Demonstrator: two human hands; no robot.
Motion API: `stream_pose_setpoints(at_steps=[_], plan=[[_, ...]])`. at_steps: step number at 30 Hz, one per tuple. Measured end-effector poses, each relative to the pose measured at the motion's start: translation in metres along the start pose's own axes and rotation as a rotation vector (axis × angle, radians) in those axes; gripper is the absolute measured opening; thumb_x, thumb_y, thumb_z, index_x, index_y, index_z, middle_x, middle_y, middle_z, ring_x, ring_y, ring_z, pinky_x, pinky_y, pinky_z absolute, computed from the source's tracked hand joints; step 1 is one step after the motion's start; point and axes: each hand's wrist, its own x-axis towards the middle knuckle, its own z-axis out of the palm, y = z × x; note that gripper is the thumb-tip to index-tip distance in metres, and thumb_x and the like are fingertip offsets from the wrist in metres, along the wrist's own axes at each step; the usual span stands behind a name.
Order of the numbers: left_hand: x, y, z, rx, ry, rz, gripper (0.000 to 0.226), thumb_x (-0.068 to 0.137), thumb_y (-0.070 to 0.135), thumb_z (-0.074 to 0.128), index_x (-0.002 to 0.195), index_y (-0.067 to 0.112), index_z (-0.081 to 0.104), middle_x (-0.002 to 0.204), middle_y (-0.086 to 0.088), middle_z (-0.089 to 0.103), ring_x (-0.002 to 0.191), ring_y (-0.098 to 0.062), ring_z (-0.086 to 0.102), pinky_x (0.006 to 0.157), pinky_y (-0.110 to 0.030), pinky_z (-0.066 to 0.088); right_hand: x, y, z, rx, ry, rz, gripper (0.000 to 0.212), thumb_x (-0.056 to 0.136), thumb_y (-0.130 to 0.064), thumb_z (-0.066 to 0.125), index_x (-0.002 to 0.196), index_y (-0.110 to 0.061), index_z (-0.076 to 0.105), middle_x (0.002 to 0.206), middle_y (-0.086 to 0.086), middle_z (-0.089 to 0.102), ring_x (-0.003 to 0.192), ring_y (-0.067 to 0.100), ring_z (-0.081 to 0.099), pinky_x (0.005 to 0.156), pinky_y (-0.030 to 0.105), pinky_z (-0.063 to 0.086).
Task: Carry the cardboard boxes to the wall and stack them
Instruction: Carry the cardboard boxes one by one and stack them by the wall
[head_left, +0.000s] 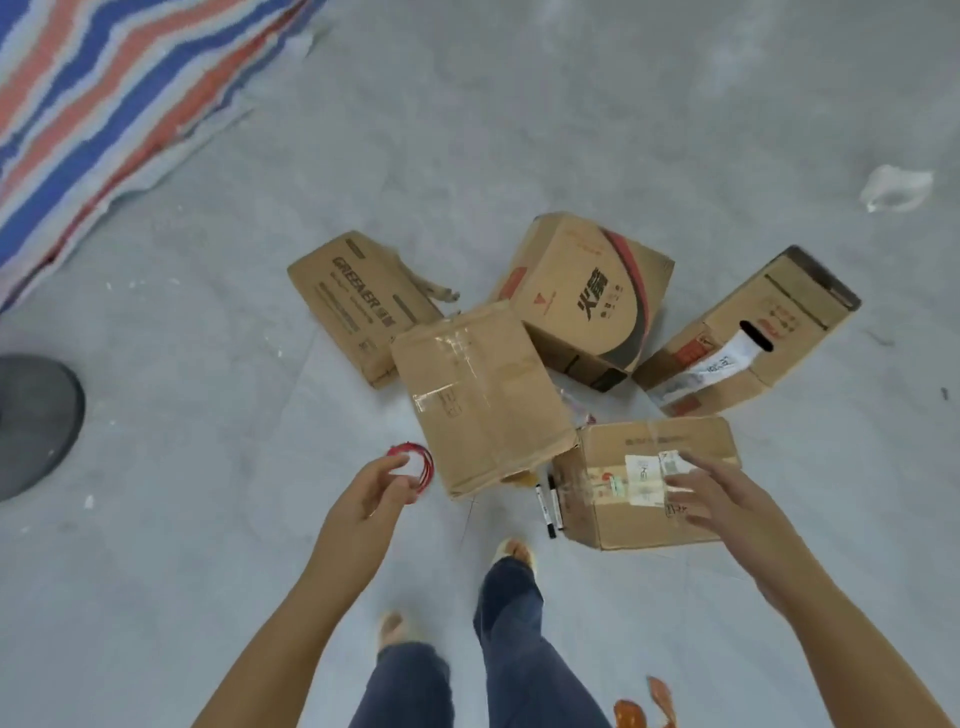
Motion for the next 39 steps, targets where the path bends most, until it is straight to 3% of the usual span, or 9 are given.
stream_pose_setpoints(at_steps=[5, 7, 9, 11, 16, 21, 34, 37, 39], plan=[[0.113, -0.057, 0.048, -0.03, -0.009, -0.254, 0.015, 0.1, 0.023, 0.041, 0.108, 0.026, 0.054, 0.104, 0.003, 0.063, 0.093, -0.005, 0.06, 0.077, -0.019, 0.046, 0.149, 0.039, 0.054, -0.212, -0.1, 0.103, 0.029, 0.098, -0.033, 0.045, 0.126, -0.036, 0.052, 0.122, -0.002, 0.061, 0.114, 0.018, 0.057, 0.101, 0.043, 0.045], [0.161, -0.09, 0.07, -0.138, 0.033, -0.442, 0.014, 0.1, 0.019, 0.042, 0.101, 0.018, 0.055, 0.107, -0.006, 0.062, 0.09, -0.015, 0.06, 0.078, -0.025, 0.047, 0.204, 0.072, 0.085, -0.288, -0.112, 0.144, 0.037, 0.1, -0.035, 0.041, 0.131, -0.02, 0.053, 0.127, 0.013, 0.057, 0.11, 0.026, 0.056, 0.102, 0.048, 0.044], [0.202, -0.125, 0.092, -0.3, 0.088, -0.628, 0.016, 0.098, 0.012, 0.043, 0.089, 0.011, 0.056, 0.104, -0.011, 0.057, 0.081, -0.017, 0.055, 0.072, -0.029, 0.045, 0.253, 0.101, 0.112, -0.329, -0.09, 0.153, 0.04, 0.102, -0.027, 0.038, 0.118, 0.005, 0.056, 0.111, 0.034, 0.054, 0.1, 0.041, 0.056, 0.096, 0.05, 0.043], [0.233, -0.166, 0.118, -0.363, 0.127, -0.738, 0.016, 0.098, 0.012, 0.045, 0.097, 0.006, 0.06, 0.099, -0.012, 0.053, 0.077, -0.017, 0.052, 0.076, -0.033, 0.047, 0.295, 0.125, 0.136, -0.381, -0.043, 0.129, 0.031, 0.102, -0.023, 0.037, 0.092, 0.001, 0.056, 0.08, 0.021, 0.054, 0.082, 0.034, 0.054, 0.078, 0.041, 0.039], [0.293, -0.256, 0.173, -0.357, 0.116, -0.743, 0.049, 0.097, 0.04, 0.043, 0.137, 0.011, 0.044, 0.137, -0.01, 0.049, 0.12, -0.028, 0.05, 0.107, -0.044, 0.039, 0.385, 0.194, 0.178, -0.505, -0.003, 0.083, 0.039, 0.101, -0.016, 0.037, 0.127, 0.013, 0.043, 0.122, 0.034, 0.05, 0.116, 0.042, 0.048, 0.083, 0.031, 0.041], [0.319, -0.281, 0.193, -0.546, 0.13, -0.76, 0.06, 0.095, 0.053, 0.041, 0.144, 0.02, 0.032, 0.129, 0.001, 0.05, 0.111, -0.018, 0.05, 0.097, -0.032, 0.04, 0.415, 0.222, 0.199, -0.509, 0.072, 0.042, 0.038, 0.096, -0.035, 0.037, 0.118, -0.009, 0.055, 0.102, 0.001, 0.048, 0.094, 0.015, 0.043, 0.078, 0.028, 0.032], [0.306, -0.297, 0.149, -0.59, 0.139, -0.683, 0.042, 0.094, 0.048, 0.049, 0.131, 0.03, 0.042, 0.118, 0.008, 0.054, 0.105, -0.012, 0.054, 0.081, -0.034, 0.049, 0.348, 0.26, 0.215, 0.039, -0.09, 0.338, 0.058, 0.091, -0.055, 0.049, 0.137, -0.02, 0.046, 0.124, -0.003, 0.059, 0.115, 0.016, 0.056, 0.105, 0.043, 0.044], [0.299, -0.276, 0.145, -0.577, 0.155, -0.705, 0.037, 0.093, 0.05, 0.049, 0.125, 0.033, 0.043, 0.121, 0.009, 0.05, 0.109, -0.014, 0.05, 0.086, -0.041, 0.043, 0.339, 0.237, 0.203, 0.098, -0.084, 0.297, 0.069, 0.079, -0.064, 0.054, 0.13, -0.017, 0.054, 0.12, 0.001, 0.063, 0.101, 0.015, 0.064, 0.091, 0.039, 0.054], [0.288, -0.253, 0.14, -0.56, 0.182, -0.676, 0.032, 0.094, 0.051, 0.047, 0.121, 0.035, 0.044, 0.119, 0.012, 0.049, 0.109, -0.011, 0.048, 0.086, -0.04, 0.041, 0.331, 0.213, 0.19, 0.152, -0.05, 0.245, 0.054, 0.086, -0.058, 0.052, 0.119, -0.015, 0.058, 0.103, 0.0, 0.065, 0.077, 0.007, 0.066, 0.065, 0.026, 0.058]])
